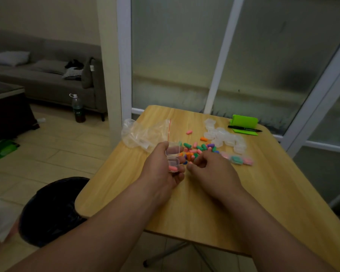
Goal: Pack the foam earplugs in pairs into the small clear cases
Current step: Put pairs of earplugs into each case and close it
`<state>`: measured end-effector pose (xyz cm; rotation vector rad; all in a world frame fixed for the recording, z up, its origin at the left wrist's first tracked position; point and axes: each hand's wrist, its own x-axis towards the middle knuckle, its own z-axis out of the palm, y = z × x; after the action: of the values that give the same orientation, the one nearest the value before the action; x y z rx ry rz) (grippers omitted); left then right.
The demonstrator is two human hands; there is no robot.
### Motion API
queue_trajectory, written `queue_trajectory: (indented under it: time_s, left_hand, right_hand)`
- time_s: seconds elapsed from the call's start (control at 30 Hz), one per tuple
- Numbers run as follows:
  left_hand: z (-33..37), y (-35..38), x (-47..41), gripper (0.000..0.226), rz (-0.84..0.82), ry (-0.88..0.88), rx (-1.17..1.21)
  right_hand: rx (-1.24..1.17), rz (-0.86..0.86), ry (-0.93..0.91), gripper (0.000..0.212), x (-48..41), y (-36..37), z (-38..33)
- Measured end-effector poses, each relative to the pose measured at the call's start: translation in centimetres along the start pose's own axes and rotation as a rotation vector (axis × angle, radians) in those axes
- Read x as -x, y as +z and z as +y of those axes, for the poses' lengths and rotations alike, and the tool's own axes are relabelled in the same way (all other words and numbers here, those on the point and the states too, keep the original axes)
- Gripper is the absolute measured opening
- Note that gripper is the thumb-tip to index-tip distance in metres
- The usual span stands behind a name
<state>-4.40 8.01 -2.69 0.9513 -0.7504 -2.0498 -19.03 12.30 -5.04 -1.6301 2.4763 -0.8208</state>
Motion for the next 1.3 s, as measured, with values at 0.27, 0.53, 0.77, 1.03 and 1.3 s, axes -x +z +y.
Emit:
queue_trajectory:
  time_s: [0.27,0.53,0.77,1.03,1.3]
  left_hand:
    - [-0.2,0.3,-0.1,0.047,-0.005,0.018,-0.011]
    - [-0.4,0.5,-0.1,0.044,-0.009,0.01,-0.016]
    - [-0.4,0.4,-0.1,0.042,-0.002,-0.003,-0.014]
    - [-0.5,0.6,0.0,0.042,0.003,-0.019,-0.04]
    - [-1.1,0.6,-0.4,0.048,-0.11,-0.073,-0.017]
  right_hand:
    - [0.05,0.019,0.033,0.017,-0.6,0.4,0.1]
    - [-0.133,0.077,-0.029,0.017,-0.6,0.2,1.4]
    - [-0.442,0.133,0.072,0.013,-0.6,-0.6,3.0]
    - [-0.595,0.177,0.171,0.007,-0.6,-1.6,4.0]
    - [-0.504,0.114,-0.21,0.004,2.2,-4.3,-0.3]
